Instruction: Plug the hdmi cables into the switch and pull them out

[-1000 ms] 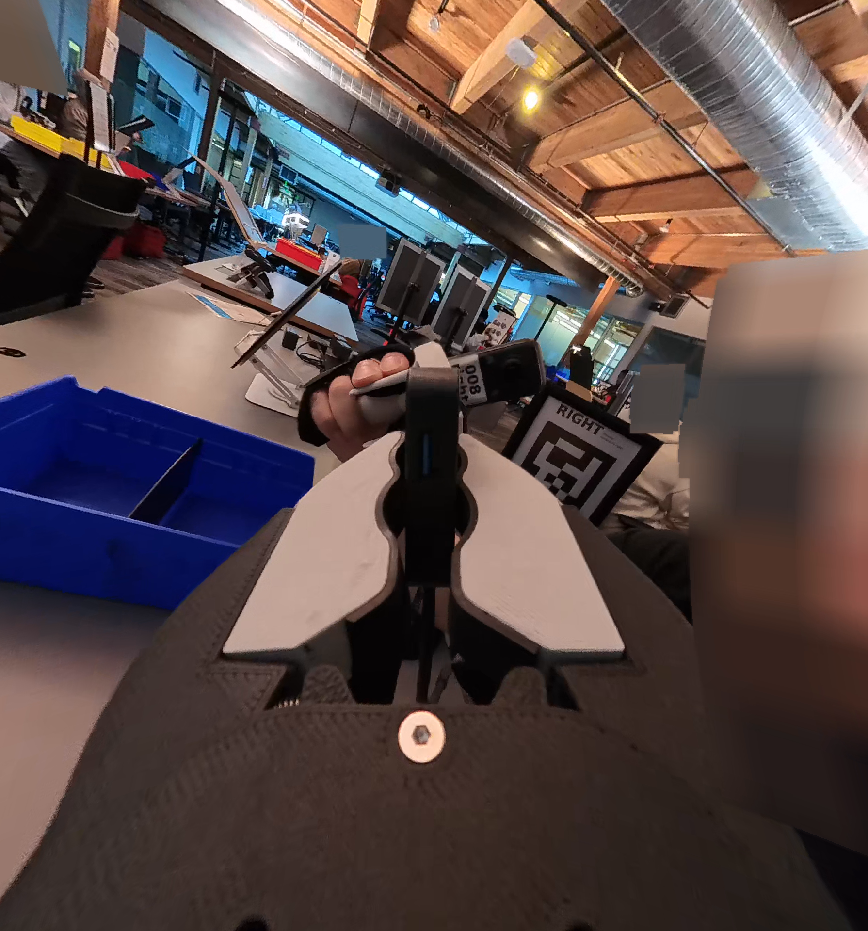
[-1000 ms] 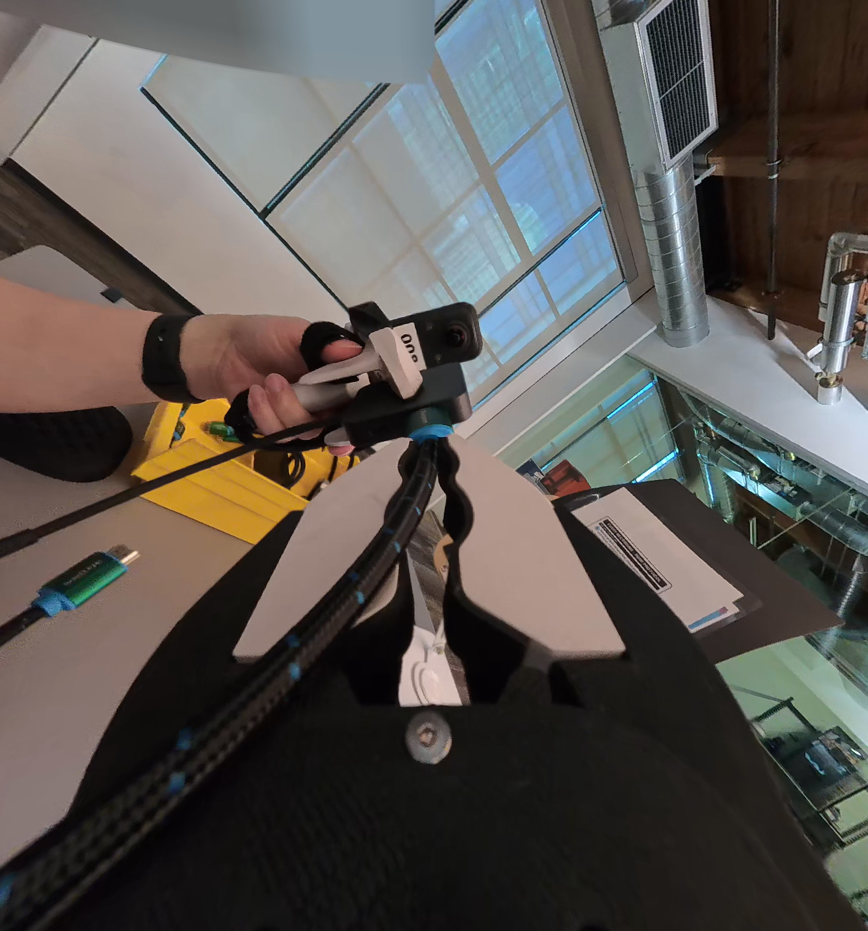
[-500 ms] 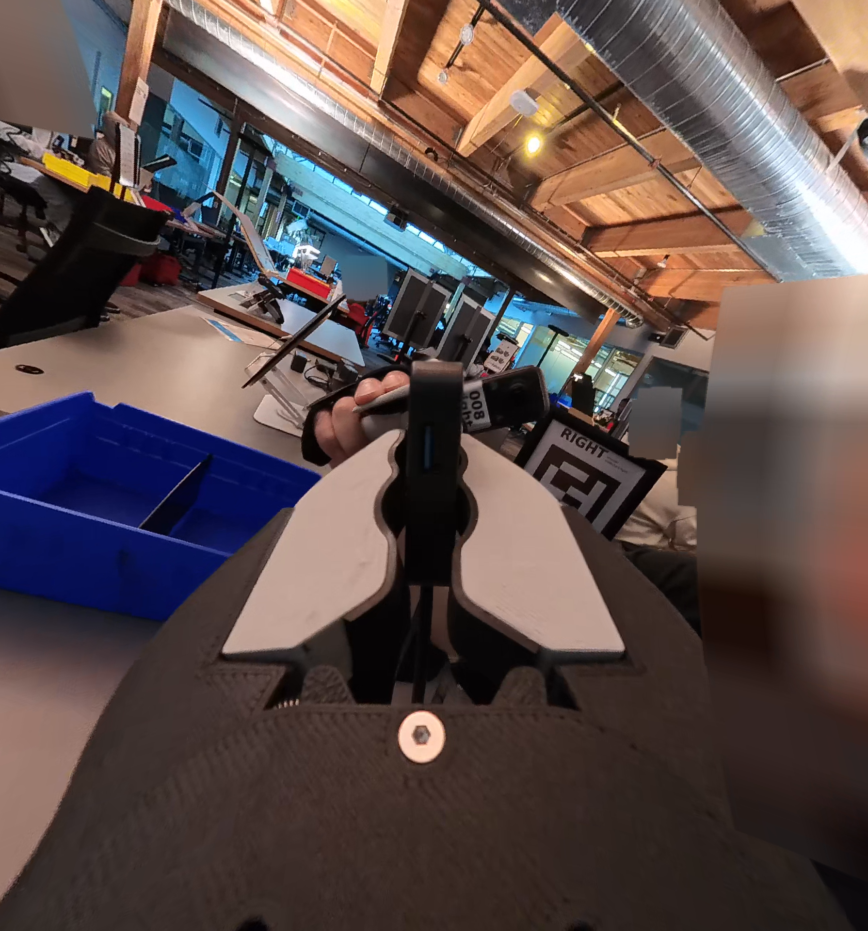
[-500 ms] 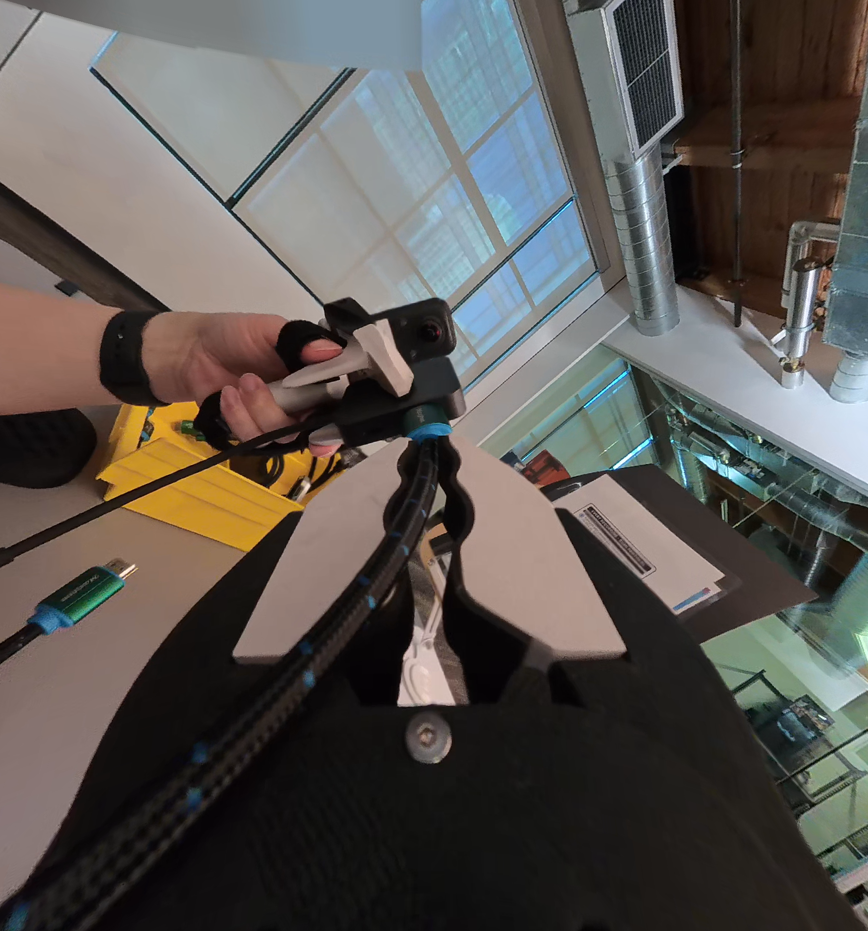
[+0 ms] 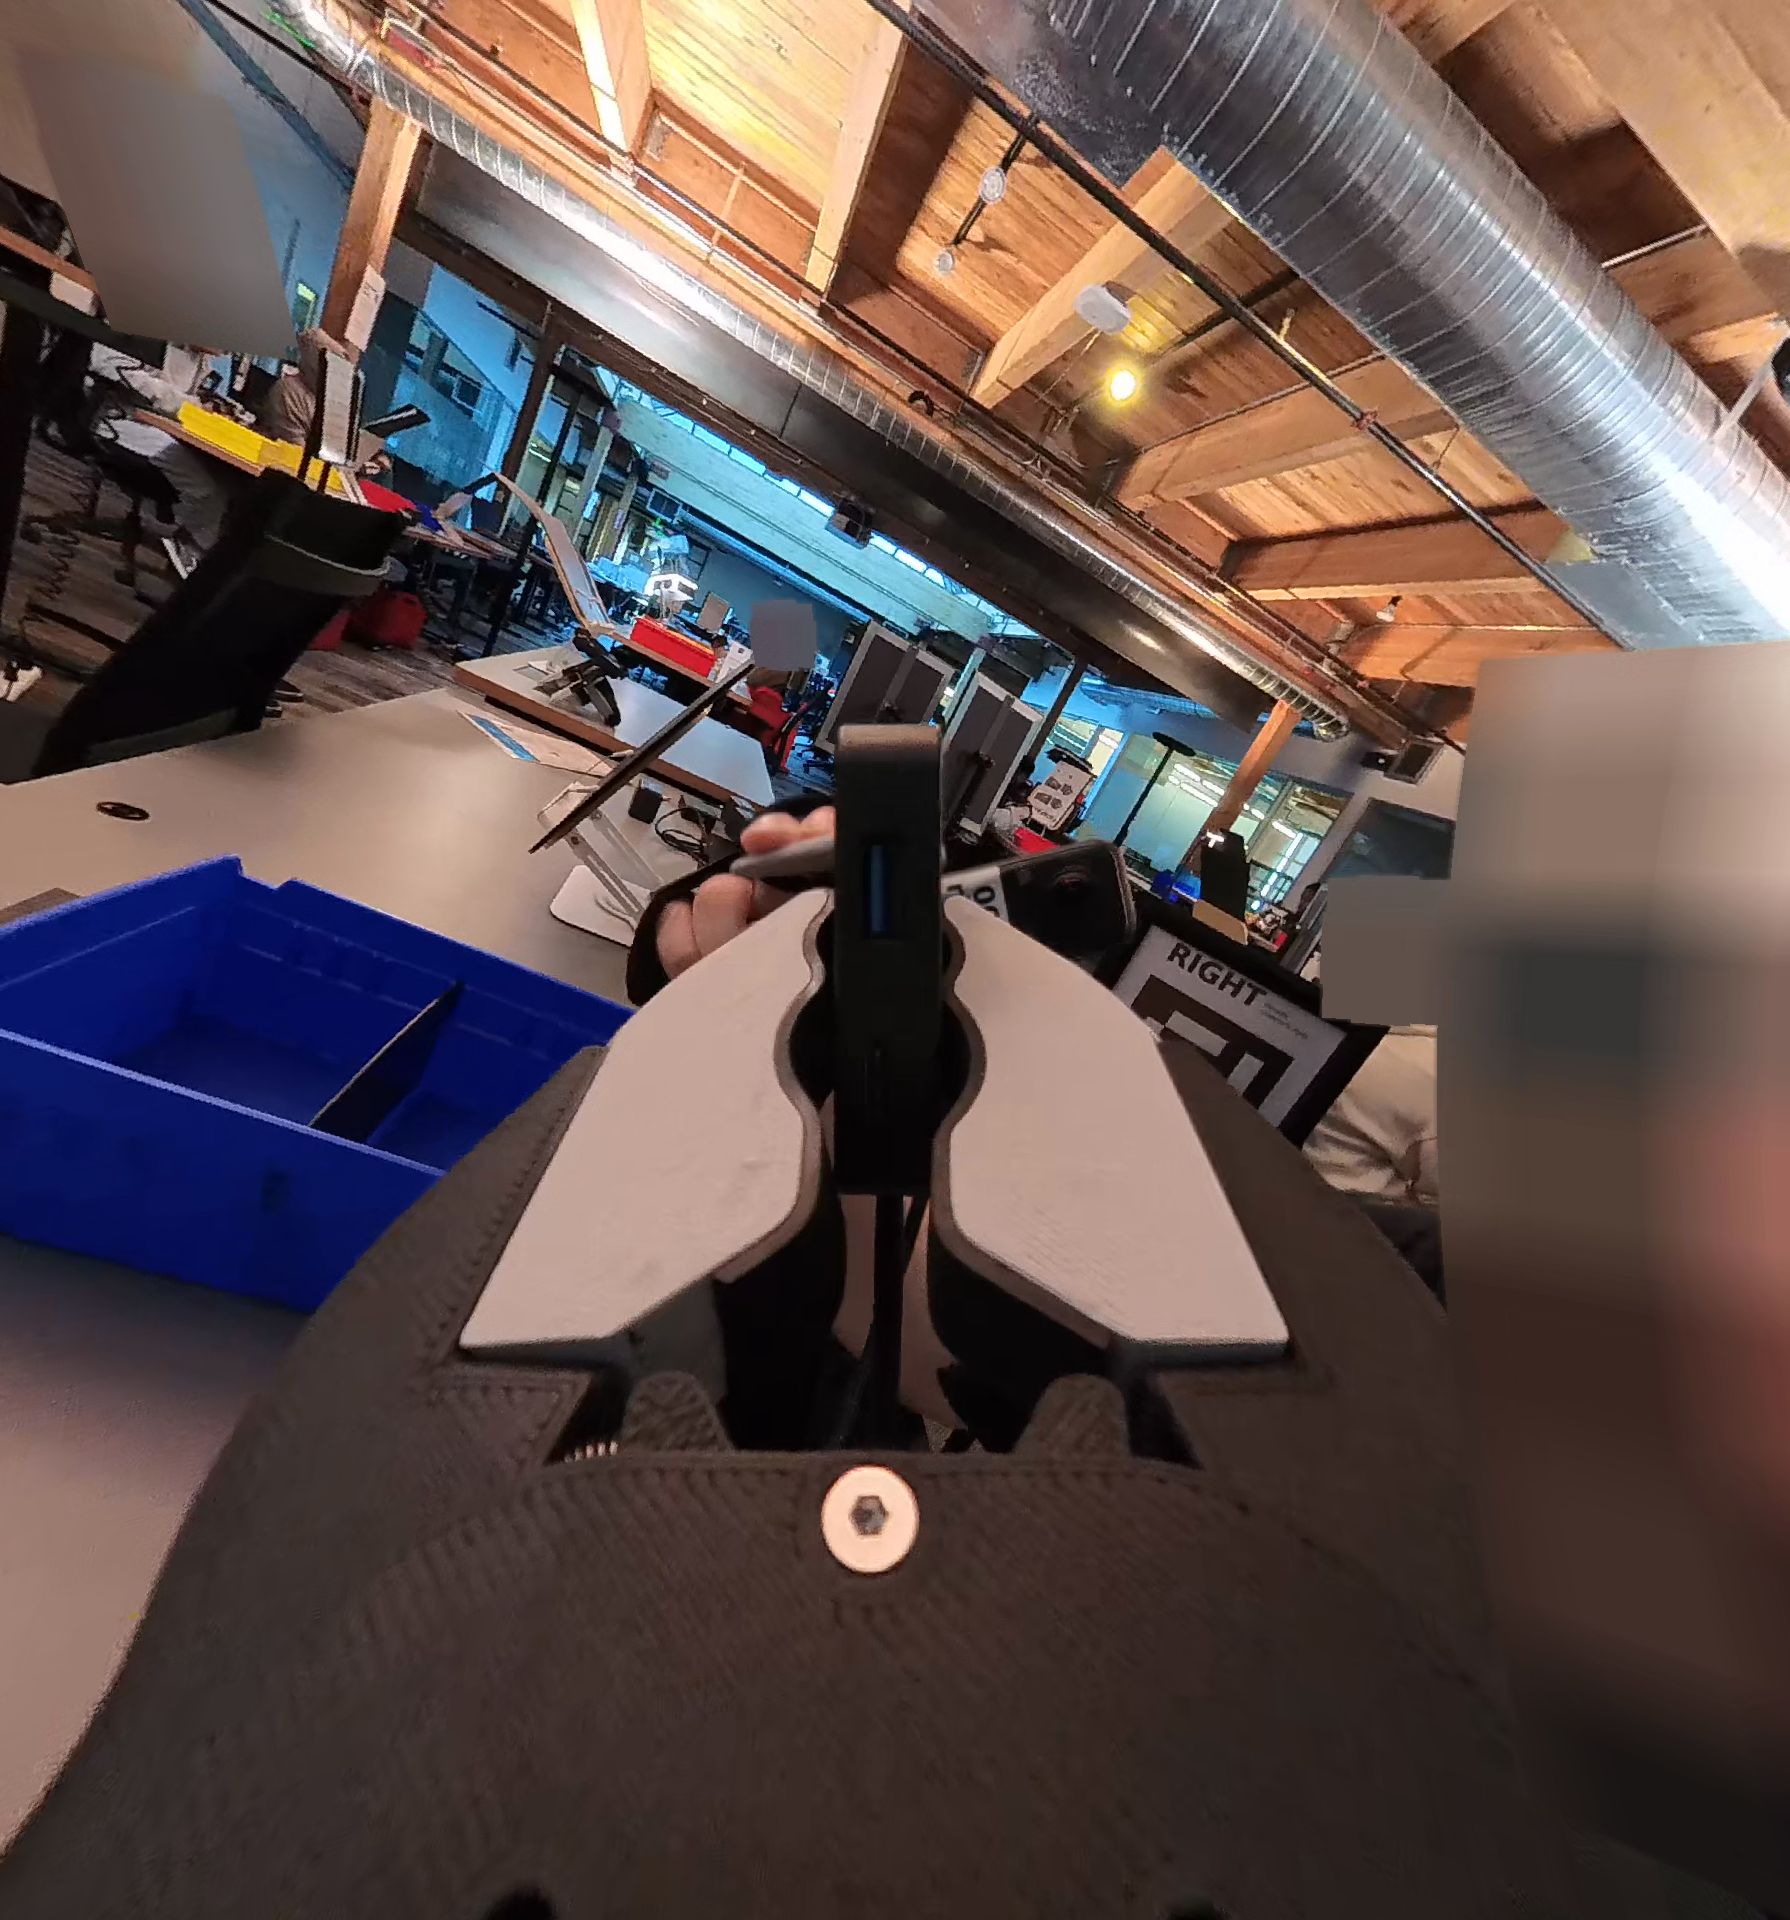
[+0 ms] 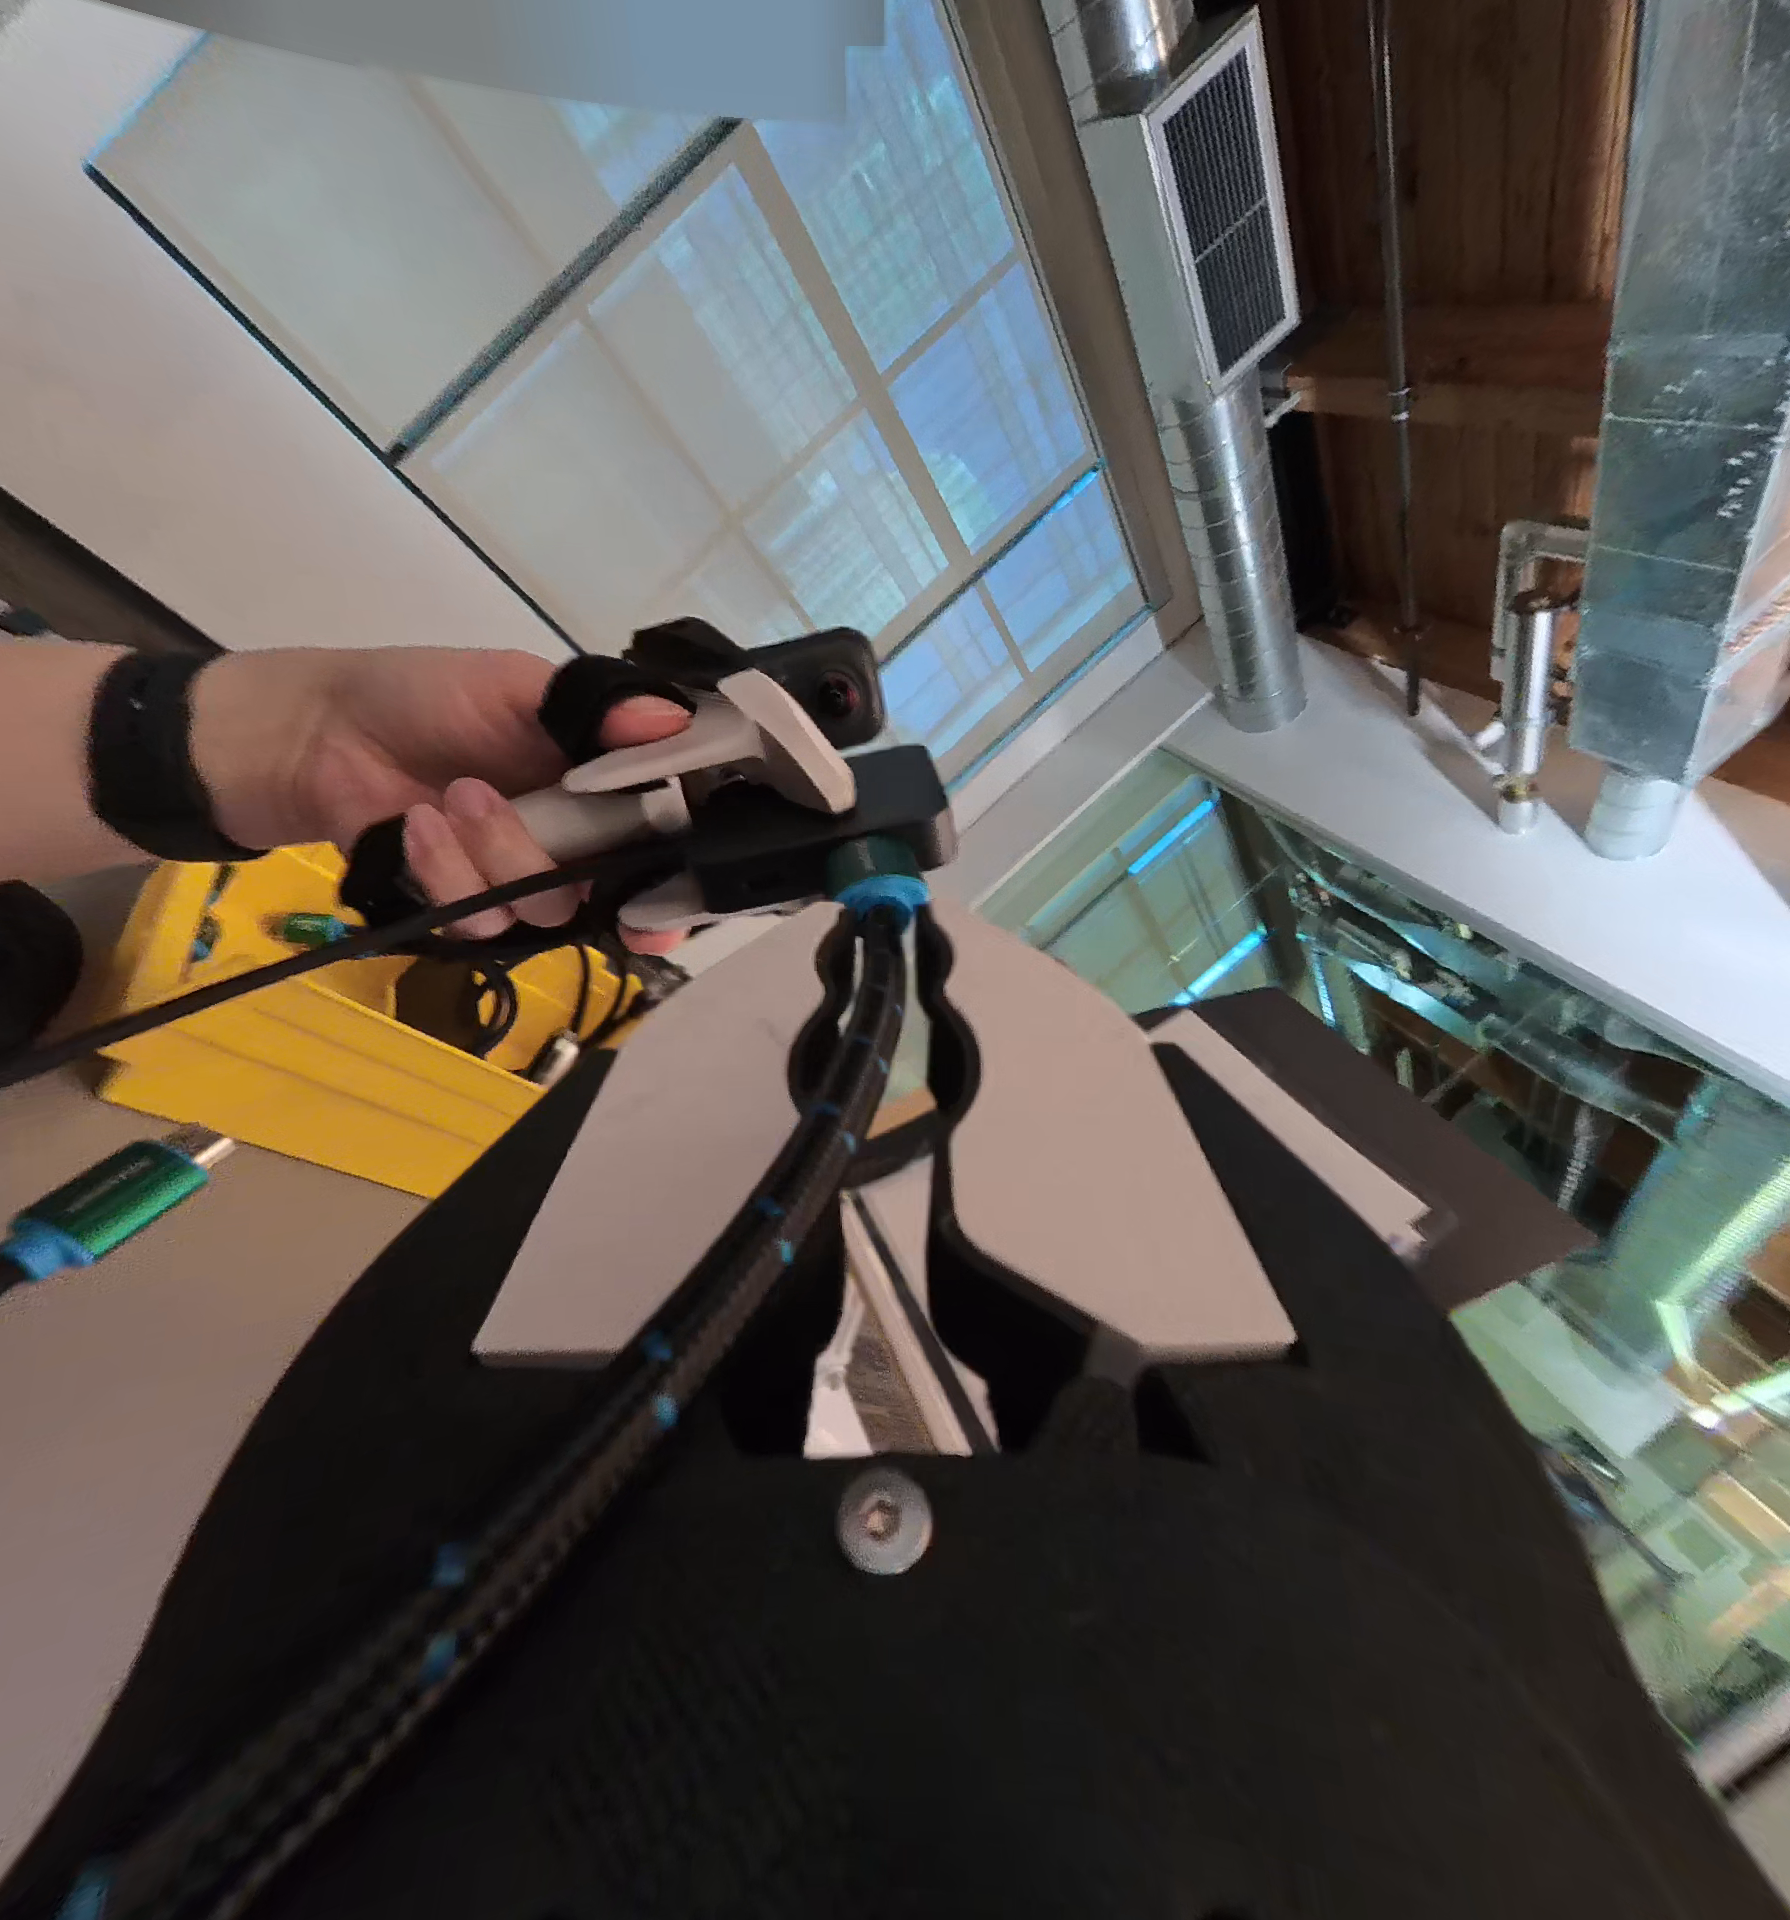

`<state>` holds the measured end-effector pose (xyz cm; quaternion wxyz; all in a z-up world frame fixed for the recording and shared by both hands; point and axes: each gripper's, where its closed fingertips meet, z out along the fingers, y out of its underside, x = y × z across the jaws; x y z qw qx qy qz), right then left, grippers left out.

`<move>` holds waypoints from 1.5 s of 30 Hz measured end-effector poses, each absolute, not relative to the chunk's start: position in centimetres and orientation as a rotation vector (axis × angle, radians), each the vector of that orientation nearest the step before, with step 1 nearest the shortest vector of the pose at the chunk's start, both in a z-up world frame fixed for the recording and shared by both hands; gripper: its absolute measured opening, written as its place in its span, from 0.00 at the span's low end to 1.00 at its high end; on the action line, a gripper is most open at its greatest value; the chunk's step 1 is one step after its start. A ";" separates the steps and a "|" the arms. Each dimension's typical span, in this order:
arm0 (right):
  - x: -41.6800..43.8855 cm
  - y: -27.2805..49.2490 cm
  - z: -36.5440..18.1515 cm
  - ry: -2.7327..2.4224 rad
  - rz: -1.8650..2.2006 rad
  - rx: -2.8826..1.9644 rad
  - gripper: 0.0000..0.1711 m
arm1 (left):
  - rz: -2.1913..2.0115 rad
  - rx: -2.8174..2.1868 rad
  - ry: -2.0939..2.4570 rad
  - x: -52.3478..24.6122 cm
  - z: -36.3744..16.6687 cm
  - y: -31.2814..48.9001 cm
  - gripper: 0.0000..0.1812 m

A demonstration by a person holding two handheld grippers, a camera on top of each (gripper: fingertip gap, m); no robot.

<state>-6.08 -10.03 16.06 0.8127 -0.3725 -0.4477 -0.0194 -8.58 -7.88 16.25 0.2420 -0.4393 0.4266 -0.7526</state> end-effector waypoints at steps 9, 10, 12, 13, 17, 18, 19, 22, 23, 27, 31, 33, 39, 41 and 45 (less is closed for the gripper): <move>-6.7 -10.2 15.5 -1.010 -0.033 -0.834 0.20 | -2.121 -1.228 1.209 -8.3 15.8 -8.8 0.07; -6.9 -10.4 15.7 -1.009 -0.042 -0.813 0.20 | -2.123 -1.231 1.215 -8.3 15.8 -8.9 0.07; -7.2 -10.0 15.6 -1.007 -0.120 -0.822 0.19 | -2.126 -1.224 1.234 -8.2 15.8 -9.3 0.07; -7.2 -10.1 15.8 -1.001 -0.166 -0.800 0.15 | -2.124 -1.224 1.238 -8.2 15.8 -9.5 0.07; -7.5 -10.4 16.0 -0.999 -0.150 -0.809 0.13 | -2.139 -1.215 1.238 -8.4 16.1 -9.7 0.07; -7.5 -10.3 16.1 -0.995 -0.148 -0.814 0.13 | -2.140 -1.213 1.230 -8.4 16.1 -9.7 0.07; -7.4 -10.2 16.1 -0.987 -0.164 -0.817 0.13 | -2.141 -1.213 1.213 -8.3 16.2 -9.5 0.07; -7.2 -10.0 16.4 -0.949 -0.257 -0.792 0.13 | -2.132 -1.184 1.156 -8.1 16.6 -9.2 0.07; -7.2 -10.0 16.6 -0.934 -0.279 -0.781 0.13 | -2.130 -1.172 1.140 -8.1 16.8 -9.3 0.07; -7.2 -9.9 16.7 -0.909 -0.263 -0.782 0.13 | -2.106 -1.161 1.132 -8.2 16.9 -9.3 0.07; -7.4 -9.8 16.5 -0.911 -0.206 -0.794 0.13 | -2.148 -1.166 1.132 -8.3 16.8 -9.2 0.07; -7.3 -9.9 15.9 -0.967 -0.122 -0.825 0.13 | -2.138 -1.206 1.208 -8.2 16.0 -9.5 0.07; -7.3 -9.7 15.8 -0.943 -0.093 -0.818 0.13 | -2.129 -1.202 1.205 -8.2 15.8 -9.3 0.07; -7.4 -9.7 15.6 -0.948 -0.055 -0.812 0.13 | -2.113 -1.204 1.222 -8.3 15.6 -9.4 0.07; -7.7 -10.7 15.2 -1.030 0.036 -0.831 0.13 | -2.074 -1.212 1.338 -8.5 14.9 -10.5 0.08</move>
